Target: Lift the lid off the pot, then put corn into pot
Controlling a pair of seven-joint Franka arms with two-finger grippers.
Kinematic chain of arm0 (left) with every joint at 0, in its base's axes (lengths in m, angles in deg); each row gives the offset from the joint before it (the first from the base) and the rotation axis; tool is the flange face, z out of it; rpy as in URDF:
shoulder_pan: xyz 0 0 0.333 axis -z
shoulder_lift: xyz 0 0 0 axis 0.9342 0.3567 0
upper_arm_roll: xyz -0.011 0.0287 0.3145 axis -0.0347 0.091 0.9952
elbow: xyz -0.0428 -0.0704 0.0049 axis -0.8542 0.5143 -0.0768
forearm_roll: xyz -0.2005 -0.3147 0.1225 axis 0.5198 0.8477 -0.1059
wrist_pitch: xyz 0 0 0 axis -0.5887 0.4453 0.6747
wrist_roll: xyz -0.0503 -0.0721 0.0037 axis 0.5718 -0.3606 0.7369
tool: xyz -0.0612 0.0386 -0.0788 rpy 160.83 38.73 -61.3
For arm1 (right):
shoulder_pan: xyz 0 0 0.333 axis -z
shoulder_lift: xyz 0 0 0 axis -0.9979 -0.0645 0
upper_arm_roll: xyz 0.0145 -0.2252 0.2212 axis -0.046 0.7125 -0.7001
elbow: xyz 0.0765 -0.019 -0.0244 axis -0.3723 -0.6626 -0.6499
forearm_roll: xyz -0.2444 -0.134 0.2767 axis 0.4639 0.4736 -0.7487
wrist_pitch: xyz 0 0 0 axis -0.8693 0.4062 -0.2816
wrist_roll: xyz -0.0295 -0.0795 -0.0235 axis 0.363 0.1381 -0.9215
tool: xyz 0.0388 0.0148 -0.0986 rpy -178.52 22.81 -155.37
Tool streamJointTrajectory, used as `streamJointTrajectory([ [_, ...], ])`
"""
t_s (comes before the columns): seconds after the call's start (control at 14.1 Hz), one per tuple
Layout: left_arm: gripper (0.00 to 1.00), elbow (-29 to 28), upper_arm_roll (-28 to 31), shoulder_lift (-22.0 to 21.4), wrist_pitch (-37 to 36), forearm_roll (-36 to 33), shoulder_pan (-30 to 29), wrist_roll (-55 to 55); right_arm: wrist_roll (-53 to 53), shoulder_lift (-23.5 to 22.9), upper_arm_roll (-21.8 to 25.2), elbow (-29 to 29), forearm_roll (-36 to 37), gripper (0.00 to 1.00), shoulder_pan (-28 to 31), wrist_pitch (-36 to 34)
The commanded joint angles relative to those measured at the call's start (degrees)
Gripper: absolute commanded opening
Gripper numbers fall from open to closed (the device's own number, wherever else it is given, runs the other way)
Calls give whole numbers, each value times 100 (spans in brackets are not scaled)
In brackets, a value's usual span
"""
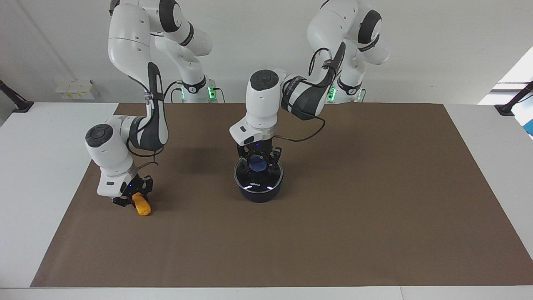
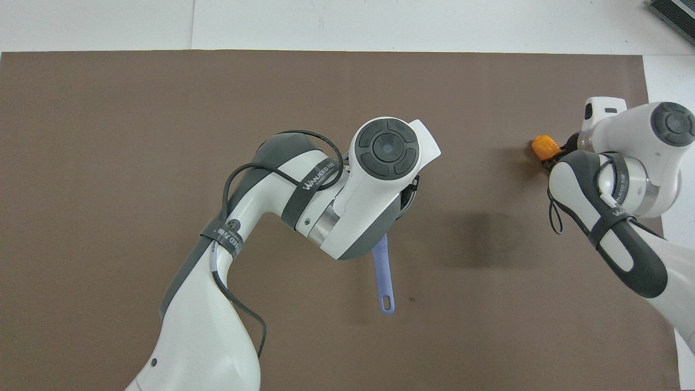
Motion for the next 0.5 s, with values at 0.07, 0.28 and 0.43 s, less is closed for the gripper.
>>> streamJointTrajectory([
  [0.07, 0, 10, 105, -403, -455, -89, 22, 25, 138, -21, -33, 421, -89, 0, 56, -598],
  [0.28, 0, -356, 140, -744, -474, -45, -205, -228, 934, 346, -42, 624, -89, 0, 4, -1083],
  [0.43, 0, -753, 140, -1008, -474, -45, -486, -710, 1471, 707, -103, 633, -80, 0, -23, -1372],
])
